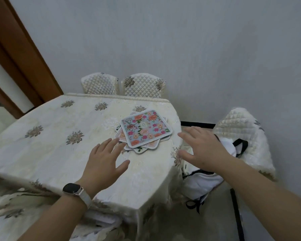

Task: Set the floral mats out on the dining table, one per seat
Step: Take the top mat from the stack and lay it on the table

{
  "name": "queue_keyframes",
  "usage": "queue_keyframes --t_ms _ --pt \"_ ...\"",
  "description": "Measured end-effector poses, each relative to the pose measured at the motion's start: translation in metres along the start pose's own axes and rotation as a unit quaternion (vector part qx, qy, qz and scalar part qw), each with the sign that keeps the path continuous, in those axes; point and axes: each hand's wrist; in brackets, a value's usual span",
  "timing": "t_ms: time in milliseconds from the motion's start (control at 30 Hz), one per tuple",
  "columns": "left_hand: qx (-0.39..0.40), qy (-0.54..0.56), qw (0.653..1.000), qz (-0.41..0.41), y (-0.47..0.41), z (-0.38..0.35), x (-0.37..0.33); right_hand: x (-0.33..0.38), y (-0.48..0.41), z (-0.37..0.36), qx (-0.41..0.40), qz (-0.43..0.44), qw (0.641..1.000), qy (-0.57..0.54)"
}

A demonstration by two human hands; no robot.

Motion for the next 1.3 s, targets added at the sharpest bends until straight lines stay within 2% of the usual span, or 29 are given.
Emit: queue_keyframes --t_ms 233,467,833,1100,1300 --pt "-0.019 -0.018 0.999 0.046 -0.070 -0.005 -0.049 -0.087 -0.061 -0.012 0.005 0.029 0.999 -0.045" --pt "-0.015 -0.018 0.996 0.089 -0.110 -0.023 -0.054 -0.115 -0.107 -0.038 0.036 0.045 0.994 -0.088" --pt "0.033 0.011 0.995 0.089 -0.163 -0.087 -0.007 -0.108 -0.175 -0.095 0.126 0.045 0.988 -0.073" --pt "0.080 0.040 0.993 0.079 -0.189 -0.136 0.058 -0.077 -0.223 -0.132 0.159 0.040 0.985 -0.044" --pt "0.109 0.106 0.977 0.146 -0.199 -0.172 0.091 -0.063 -0.247 -0.153 0.206 0.003 0.976 -0.071"
Point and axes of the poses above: each hand's wrist, its own y-axis away from the middle knuckle, its own z-axis out of the back of the hand, x = y × z, and after that the axes turned 9 degrees about -z, right-handed
